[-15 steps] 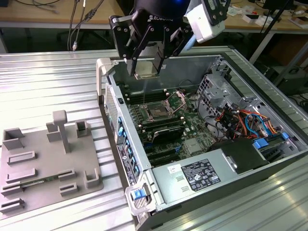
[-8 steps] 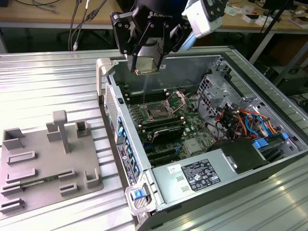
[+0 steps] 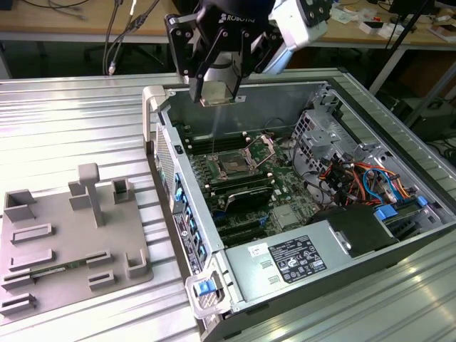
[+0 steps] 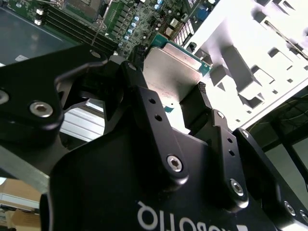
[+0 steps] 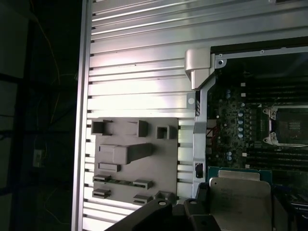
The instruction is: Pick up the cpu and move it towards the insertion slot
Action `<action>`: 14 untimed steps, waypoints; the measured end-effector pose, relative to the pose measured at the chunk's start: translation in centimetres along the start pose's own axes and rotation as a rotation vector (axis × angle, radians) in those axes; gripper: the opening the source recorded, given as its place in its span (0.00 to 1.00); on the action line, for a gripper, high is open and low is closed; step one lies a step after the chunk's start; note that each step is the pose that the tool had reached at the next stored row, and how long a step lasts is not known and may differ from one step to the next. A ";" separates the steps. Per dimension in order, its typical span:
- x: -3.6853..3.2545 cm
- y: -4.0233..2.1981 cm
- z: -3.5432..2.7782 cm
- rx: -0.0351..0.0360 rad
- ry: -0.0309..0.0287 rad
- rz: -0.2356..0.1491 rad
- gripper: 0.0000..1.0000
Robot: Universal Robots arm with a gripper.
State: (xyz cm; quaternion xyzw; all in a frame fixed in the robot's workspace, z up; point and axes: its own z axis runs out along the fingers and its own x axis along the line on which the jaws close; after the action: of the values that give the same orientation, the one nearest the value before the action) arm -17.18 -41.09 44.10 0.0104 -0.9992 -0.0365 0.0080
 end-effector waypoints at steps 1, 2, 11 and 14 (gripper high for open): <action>-0.01 0.05 0.00 0.0000 0.0000 0.000 0.55; -0.02 0.08 0.00 0.0001 0.0000 0.000 0.55; -0.11 0.10 0.01 -0.0001 0.0000 0.000 0.55; -0.20 0.10 0.01 -0.0001 0.0000 0.000 0.55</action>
State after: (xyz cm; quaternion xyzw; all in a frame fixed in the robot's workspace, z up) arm -16.99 -40.99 44.09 0.0103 -0.9992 -0.0366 0.0079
